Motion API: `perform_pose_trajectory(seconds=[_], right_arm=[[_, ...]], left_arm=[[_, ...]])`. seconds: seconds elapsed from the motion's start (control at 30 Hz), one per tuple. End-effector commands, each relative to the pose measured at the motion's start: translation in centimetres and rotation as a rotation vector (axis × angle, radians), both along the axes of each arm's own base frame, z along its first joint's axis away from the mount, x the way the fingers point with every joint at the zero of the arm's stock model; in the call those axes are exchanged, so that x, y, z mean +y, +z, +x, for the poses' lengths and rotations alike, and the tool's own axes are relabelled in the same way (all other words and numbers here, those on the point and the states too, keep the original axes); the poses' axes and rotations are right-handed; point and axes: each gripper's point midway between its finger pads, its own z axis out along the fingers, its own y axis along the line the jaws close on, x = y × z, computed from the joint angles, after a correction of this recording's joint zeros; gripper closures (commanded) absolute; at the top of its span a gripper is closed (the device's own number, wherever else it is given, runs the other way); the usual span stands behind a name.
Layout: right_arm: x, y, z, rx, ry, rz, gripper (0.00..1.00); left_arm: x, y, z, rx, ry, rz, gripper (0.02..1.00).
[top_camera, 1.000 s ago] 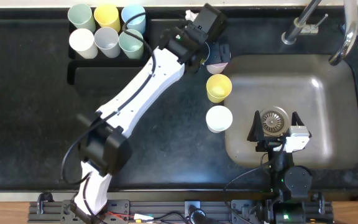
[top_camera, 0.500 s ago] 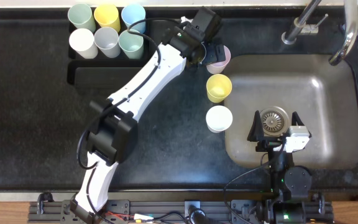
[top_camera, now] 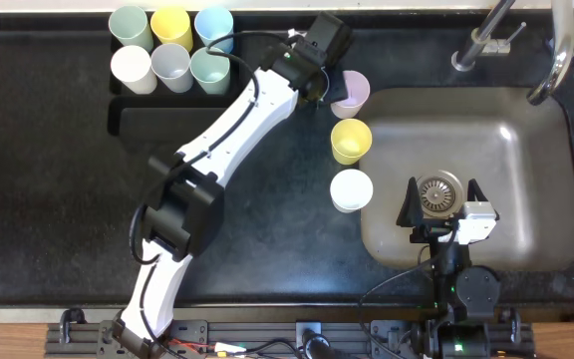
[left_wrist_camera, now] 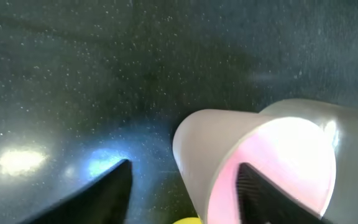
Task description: Store Cups
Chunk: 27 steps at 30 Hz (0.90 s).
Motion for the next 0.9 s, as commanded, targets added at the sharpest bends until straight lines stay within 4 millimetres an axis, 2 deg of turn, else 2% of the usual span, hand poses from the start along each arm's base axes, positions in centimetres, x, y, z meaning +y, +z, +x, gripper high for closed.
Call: perform_pose_trajectory(seconds=[0.03, 0.1, 0.23, 0.37, 0.4, 0.47, 0.5, 0.53, 0.6, 0.67, 0.77, 0.8, 0.9], right_arm=[[0.0, -0.3, 0.0, 0.0, 0.001, 0.007, 0.003], [0.0, -0.3, 0.0, 0.0, 0.001, 0.007, 0.005], [0.0, -0.3, 0.0, 0.0, 0.001, 0.007, 0.003], [0.0, -0.3, 0.0, 0.0, 0.001, 0.007, 0.003], [0.0, -0.3, 0.0, 0.0, 0.001, 0.007, 0.003], [0.0, -0.3, 0.0, 0.0, 0.001, 0.007, 0.003], [0.0, -0.3, 0.0, 0.0, 0.001, 0.007, 0.007], [0.0, -0.3, 0.0, 0.0, 0.001, 0.007, 0.005], [0.0, -0.3, 0.0, 0.0, 0.001, 0.007, 0.005], [0.0, -0.3, 0.0, 0.0, 0.001, 0.007, 0.003], [0.0, -0.3, 0.0, 0.0, 0.001, 0.007, 0.005], [0.0, -0.3, 0.0, 0.0, 0.001, 0.007, 0.003], [0.0, -0.3, 0.0, 0.0, 0.001, 0.007, 0.005]], left_arm=[[0.2, 0.8, 0.9, -0.025, 0.012, -0.011, 0.982], [0.4, 1.6, 1.2, -0.04, 0.019, -0.014, 0.982], [2.3, 5.7, 1.6, -0.095, 0.059, -0.012, 0.985], [6.4, 11.4, 0.2, -0.111, 0.11, -0.024, 0.982], [9.2, 14.2, -1.5, -0.101, 0.142, -0.016, 0.982], [12.8, 17.1, -3.8, -0.085, 0.189, -0.006, 0.982], [16.9, 19.2, -6.2, -0.071, 0.251, 0.006, 0.982], [18.9, 19.8, -7.2, -0.063, 0.286, 0.013, 0.982], [23.2, 19.7, -9.2, -0.022, 0.374, 0.035, 0.982], [27.7, 18.3, -11.3, 0.044, 0.483, 0.044, 0.982], [33.1, 15.1, -13.4, 0.125, 0.64, 0.023, 0.982], [35.5, 12.8, -14.1, 0.179, 0.717, -0.004, 0.98], [37.3, 10.9, -14.0, 0.203, 0.766, 0.009, 0.982]])
